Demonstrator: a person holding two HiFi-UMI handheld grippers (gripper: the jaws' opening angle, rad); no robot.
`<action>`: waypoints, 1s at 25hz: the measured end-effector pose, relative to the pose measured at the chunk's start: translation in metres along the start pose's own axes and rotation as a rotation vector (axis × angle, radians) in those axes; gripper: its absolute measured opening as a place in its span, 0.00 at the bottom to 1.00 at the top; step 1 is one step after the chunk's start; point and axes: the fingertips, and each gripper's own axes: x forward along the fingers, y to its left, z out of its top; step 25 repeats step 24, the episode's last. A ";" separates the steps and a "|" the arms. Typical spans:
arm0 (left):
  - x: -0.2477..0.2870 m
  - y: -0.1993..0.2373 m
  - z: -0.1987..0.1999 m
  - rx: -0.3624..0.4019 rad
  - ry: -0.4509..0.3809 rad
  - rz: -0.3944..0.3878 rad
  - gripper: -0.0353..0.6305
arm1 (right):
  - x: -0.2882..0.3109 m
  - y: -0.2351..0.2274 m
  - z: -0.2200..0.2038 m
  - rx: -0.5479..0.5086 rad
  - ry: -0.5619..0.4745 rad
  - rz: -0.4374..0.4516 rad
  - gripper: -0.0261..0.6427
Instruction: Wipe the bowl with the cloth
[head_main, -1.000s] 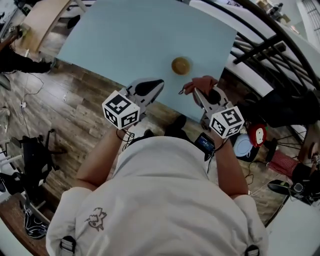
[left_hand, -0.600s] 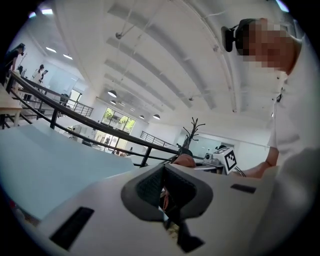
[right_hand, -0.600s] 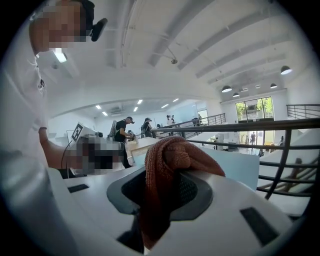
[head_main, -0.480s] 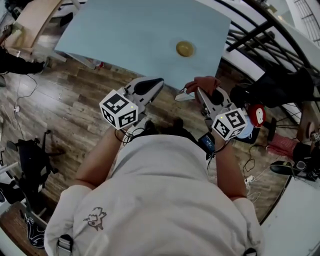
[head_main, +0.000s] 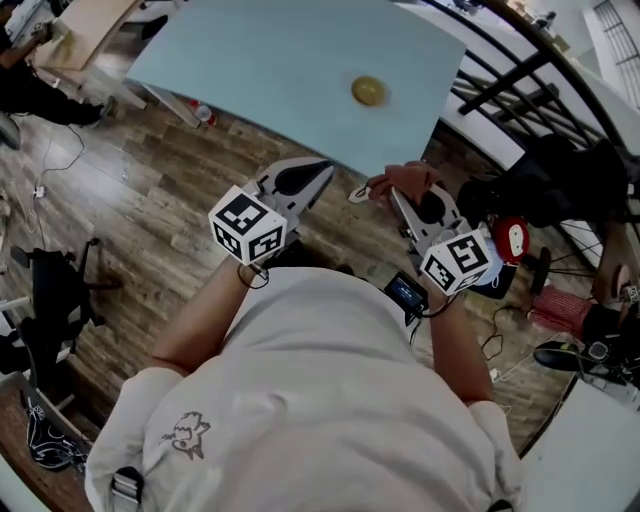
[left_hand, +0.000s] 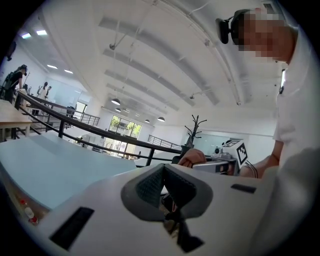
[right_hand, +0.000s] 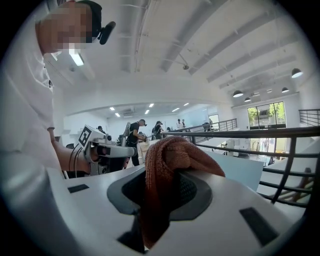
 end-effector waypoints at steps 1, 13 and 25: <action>0.001 -0.009 -0.004 0.002 -0.003 0.013 0.07 | -0.008 0.002 -0.004 -0.002 0.004 0.011 0.20; 0.011 -0.092 -0.040 0.025 -0.016 0.166 0.07 | -0.100 0.004 -0.044 -0.002 0.024 0.086 0.20; 0.021 -0.121 -0.041 0.064 -0.018 0.184 0.07 | -0.125 0.007 -0.046 -0.008 0.011 0.113 0.20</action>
